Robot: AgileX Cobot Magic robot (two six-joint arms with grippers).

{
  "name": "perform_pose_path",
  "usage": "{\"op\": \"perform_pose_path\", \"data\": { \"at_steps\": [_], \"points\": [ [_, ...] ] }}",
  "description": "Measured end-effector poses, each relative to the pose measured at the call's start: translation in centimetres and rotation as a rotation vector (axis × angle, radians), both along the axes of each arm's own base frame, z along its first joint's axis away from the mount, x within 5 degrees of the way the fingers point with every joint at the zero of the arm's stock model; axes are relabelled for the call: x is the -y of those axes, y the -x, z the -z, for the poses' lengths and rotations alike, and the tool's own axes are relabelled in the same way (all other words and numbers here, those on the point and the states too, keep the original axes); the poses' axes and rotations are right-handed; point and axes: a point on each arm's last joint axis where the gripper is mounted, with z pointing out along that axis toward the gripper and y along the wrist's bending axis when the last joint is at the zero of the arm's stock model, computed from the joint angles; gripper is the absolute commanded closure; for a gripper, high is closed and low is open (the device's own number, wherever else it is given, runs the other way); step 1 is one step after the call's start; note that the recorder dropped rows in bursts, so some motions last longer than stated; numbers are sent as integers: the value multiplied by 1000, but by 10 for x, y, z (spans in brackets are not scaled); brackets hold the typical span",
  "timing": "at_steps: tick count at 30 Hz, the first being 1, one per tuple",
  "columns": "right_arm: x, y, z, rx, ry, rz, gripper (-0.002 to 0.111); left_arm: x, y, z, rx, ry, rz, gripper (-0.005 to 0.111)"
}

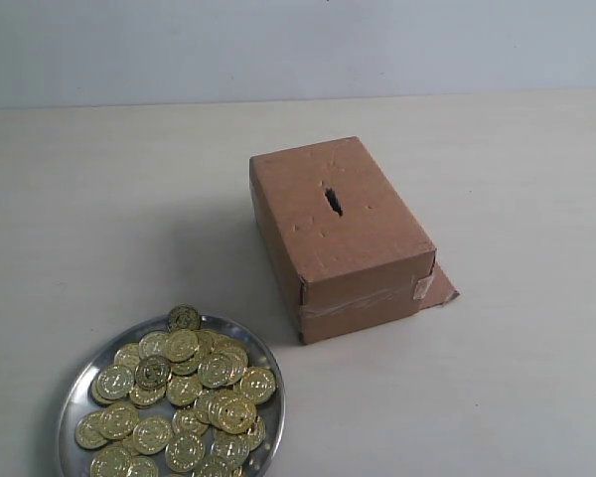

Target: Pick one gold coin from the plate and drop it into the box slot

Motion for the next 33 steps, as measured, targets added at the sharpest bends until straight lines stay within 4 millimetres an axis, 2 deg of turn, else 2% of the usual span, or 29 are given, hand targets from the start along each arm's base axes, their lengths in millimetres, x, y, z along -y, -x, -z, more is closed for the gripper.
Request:
{"op": "perform_pose_path", "data": {
  "at_steps": [7, 9, 13, 17, 26, 33],
  "points": [
    [0, 0, 0, 0, 0, 0, 108, 0, 0, 0, 0, 0, 0, 107],
    [0, 0, 0, 0, 0, 0, 108, -2, -2, 0, 1, -2, -48, 107],
    [0, 0, 0, 0, 0, 0, 108, -15, -12, 1, 9, -9, -348, 107],
    [0, 0, 0, 0, 0, 0, 108, -21, -16, 6, -34, -33, -531, 107],
    [0, 0, 0, -1, 0, -1, 108, -20, -16, 11, -68, -84, -539, 107],
    [0, 0, 0, -1, 0, -1, 108, -19, -15, 13, -98, -62, -529, 107]
  ]
}}
